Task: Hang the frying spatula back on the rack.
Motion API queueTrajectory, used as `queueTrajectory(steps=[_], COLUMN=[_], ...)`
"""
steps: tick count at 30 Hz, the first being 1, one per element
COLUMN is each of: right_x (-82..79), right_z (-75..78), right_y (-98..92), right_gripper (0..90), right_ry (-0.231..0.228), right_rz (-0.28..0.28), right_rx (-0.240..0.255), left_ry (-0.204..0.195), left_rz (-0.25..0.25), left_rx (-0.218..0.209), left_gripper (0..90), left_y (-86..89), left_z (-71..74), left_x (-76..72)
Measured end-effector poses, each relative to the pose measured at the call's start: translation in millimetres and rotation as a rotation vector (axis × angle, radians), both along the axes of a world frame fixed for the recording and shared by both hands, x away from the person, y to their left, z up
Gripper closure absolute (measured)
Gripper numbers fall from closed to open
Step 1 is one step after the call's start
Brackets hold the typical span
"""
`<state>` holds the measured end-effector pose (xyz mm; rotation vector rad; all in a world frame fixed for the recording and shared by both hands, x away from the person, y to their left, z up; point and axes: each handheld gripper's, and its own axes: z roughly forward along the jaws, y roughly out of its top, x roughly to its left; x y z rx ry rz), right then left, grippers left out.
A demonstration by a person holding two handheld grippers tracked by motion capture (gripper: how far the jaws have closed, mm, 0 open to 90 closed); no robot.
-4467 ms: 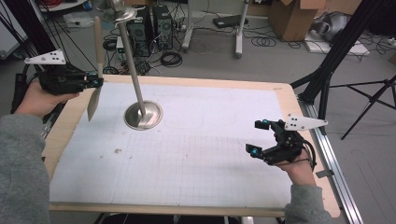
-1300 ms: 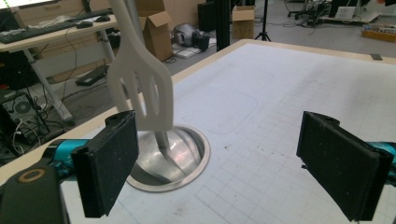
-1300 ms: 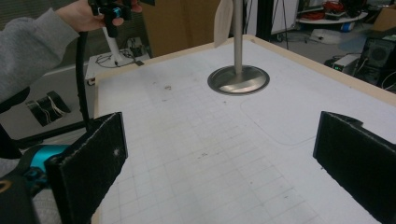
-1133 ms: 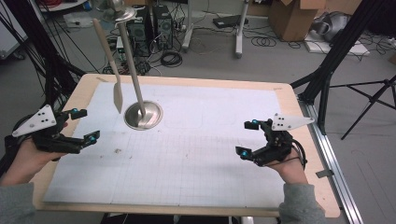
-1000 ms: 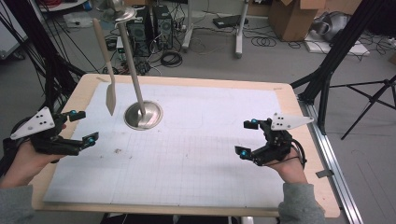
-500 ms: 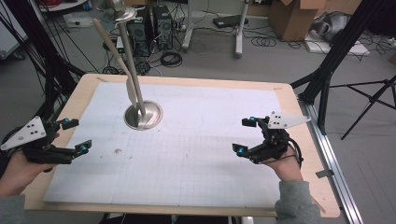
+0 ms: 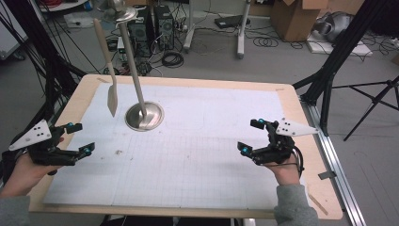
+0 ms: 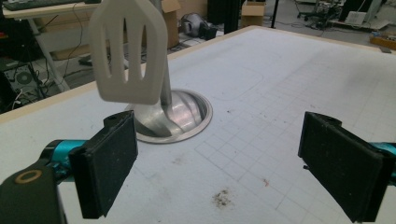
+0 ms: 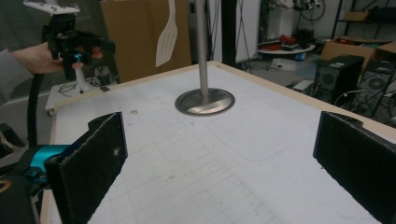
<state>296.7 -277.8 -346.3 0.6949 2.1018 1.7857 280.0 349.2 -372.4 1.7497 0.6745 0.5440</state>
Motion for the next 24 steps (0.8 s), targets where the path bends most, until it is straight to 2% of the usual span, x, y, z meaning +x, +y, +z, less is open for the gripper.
queueTrajectory(steps=[7,12,16,18,24], right_x=[-3.1,-4.0,-5.1,-5.6,-5.2], right_z=[-11.6,-23.2,-29.5,-32.4,-35.4], right_y=[-18.0,-31.3,-41.1,-44.5,-46.9], right_gripper=[1.8,1.8,1.7,1.8,1.7], right_ry=[0.004,0.027,0.024,0.041,0.044], right_rz=[-0.048,-0.093,-0.135,-0.151,-0.161], right_rx=[0.006,0.005,0.019,0.027,0.031], left_ry=[0.009,0.014,0.028,0.047,0.072], left_rz=[0.045,0.082,0.09,0.082,0.098], left_rx=[-0.001,-0.005,-0.003,-0.013,-0.008], left_gripper=[12.5,12.6,12.5,12.5,12.6], left_y=[10.4,16.5,17.1,17.4,18.5], left_z=[-9.8,-15.7,-21.1,-25.3,-31.2], left_x=[0.6,0.4,0.9,2.2,4.5])
